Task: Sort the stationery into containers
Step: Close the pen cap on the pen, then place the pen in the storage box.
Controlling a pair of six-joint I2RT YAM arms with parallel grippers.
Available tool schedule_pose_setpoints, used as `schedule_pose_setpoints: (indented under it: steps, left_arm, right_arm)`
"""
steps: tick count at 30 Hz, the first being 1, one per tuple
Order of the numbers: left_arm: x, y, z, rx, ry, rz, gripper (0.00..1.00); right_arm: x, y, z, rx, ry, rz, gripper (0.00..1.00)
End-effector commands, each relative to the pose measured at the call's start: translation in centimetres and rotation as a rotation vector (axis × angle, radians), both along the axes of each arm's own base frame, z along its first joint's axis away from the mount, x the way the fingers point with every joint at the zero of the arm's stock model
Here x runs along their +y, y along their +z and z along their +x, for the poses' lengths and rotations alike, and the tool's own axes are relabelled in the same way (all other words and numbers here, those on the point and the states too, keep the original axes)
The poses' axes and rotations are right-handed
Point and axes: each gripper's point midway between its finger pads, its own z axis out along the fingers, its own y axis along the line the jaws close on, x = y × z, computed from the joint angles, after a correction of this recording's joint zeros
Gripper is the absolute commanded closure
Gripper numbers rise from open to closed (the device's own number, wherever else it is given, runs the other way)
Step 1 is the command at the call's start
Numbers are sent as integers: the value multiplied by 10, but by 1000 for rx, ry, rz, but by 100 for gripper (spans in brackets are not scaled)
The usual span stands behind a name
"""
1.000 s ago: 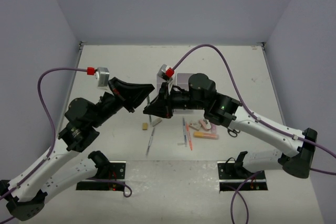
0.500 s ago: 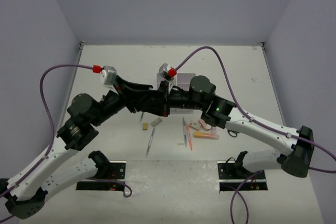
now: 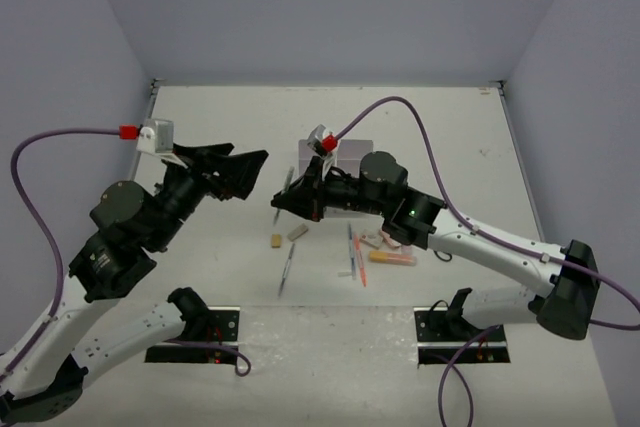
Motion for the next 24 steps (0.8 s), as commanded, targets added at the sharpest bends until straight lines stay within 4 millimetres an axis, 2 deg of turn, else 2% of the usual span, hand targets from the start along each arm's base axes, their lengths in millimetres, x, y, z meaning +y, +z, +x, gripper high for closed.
schedule_pose_setpoints:
  steps: [1, 3, 5, 7, 11, 12, 14, 19, 21, 24]
  left_arm:
    - [71, -53, 16, 191, 376, 192, 0]
    - [80, -77, 14, 239, 406, 287, 0]
    - [80, -97, 11, 263, 382, 370, 0]
    - [77, -127, 13, 287, 368, 445, 0]
    - [77, -153, 24, 264, 408, 447, 0]
    - [74, -159, 25, 267, 390, 461, 0]
    - [82, -159, 29, 294, 427, 475, 0]
    - [103, -159, 39, 302, 506, 448, 0]
    - [101, -164, 41, 308, 481, 448, 0]
    - [91, -171, 43, 316, 424, 458, 0]
  right_arm:
    - [-36, 3, 32, -66, -224, -40, 100]
    - [-57, -1, 52, -60, -319, -67, 100]
    - [-75, -7, 67, -55, -398, -95, 100]
    - [-95, -13, 87, -58, -491, -116, 100]
    - [-123, -18, 109, -61, -593, -136, 100]
    - [-124, -18, 110, -66, -596, -139, 100]
    - [-133, -18, 128, -65, -644, -151, 100]
    - [-120, -25, 169, -70, -689, -214, 100]
    - [-116, -39, 184, -59, -707, -256, 100]
    - [-109, -37, 203, -76, -721, -273, 100]
